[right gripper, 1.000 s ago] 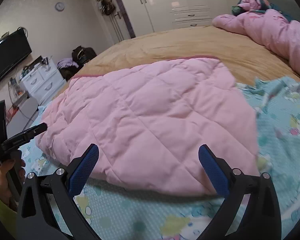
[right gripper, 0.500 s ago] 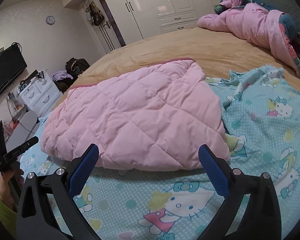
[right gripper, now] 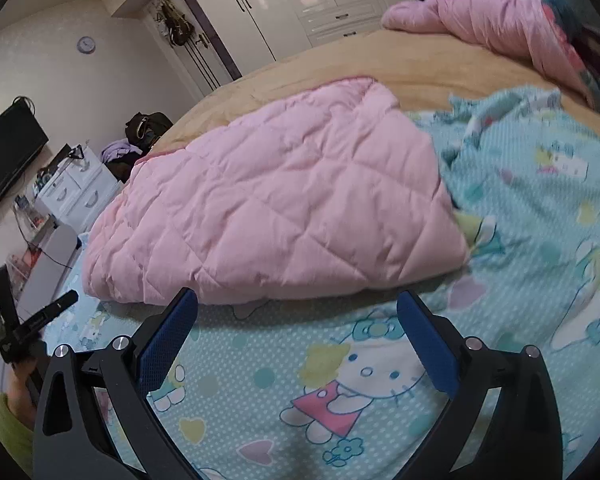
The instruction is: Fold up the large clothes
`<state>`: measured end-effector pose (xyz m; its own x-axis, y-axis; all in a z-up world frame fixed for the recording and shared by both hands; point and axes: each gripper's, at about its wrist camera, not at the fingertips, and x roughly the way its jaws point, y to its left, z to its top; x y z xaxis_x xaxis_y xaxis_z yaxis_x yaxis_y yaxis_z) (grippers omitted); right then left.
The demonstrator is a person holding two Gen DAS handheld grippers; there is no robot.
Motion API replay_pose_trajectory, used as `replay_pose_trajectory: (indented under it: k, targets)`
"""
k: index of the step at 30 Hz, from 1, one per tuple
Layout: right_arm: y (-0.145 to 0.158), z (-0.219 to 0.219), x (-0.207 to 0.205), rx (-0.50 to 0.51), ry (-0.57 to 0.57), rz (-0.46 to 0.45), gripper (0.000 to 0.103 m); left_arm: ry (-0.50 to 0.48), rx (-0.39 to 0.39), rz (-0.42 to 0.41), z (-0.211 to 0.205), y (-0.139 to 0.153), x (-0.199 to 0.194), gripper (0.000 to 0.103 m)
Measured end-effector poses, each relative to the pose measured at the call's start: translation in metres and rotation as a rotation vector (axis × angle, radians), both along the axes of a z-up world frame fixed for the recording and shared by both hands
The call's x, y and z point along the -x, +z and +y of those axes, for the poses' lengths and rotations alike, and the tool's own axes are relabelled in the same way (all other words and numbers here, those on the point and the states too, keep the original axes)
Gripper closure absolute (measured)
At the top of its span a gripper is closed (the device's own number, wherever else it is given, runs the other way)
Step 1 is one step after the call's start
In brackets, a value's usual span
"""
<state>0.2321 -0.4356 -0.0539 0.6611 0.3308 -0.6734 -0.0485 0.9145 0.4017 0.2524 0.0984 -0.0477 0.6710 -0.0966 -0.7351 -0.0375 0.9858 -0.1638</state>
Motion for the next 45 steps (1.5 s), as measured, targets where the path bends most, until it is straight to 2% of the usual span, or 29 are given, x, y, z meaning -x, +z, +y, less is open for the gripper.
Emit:
replay_pose_trajectory:
  k: [5,11,13,15,20,23,33,40,45]
  targets:
    - [-0.020,-0.001,0.000,-0.058,-0.008,0.057,0.004,0.023,0.084,0.038,0.011,-0.015,0.002,0.009]
    - [-0.047,-0.012,-0.009,-0.179,-0.039,0.134,0.004,0.035,0.282,0.089,0.022,-0.032,-0.006,0.009]
    - [-0.055,-0.017,-0.014,-0.212,-0.058,0.159,0.004,0.036,0.324,0.102,0.023,-0.036,-0.011,0.009]
    - [-0.061,-0.019,-0.020,-0.234,-0.065,0.173,0.004,0.028,0.340,0.105,0.020,-0.039,-0.016,0.009]
    - [-0.067,-0.026,-0.034,-0.284,-0.083,0.171,0.004,0.045,0.481,0.134,0.024,-0.052,-0.032,0.009]
    - [-0.071,-0.036,-0.045,-0.361,-0.110,0.179,0.004,0.083,0.480,0.133,0.027,-0.055,-0.042,0.009]
    - [-0.083,-0.057,-0.086,-0.519,-0.206,0.170,0.004,0.151,0.610,0.134,0.040,-0.067,-0.070,0.008]
    - [-0.088,-0.066,-0.115,-0.575,-0.245,0.138,0.004,0.164,0.625,0.125,0.041,-0.071,-0.087,0.008]
    - [-0.090,-0.071,-0.136,-0.561,-0.257,0.107,0.004,0.175,0.643,0.123,0.036,-0.072,-0.098,0.008]
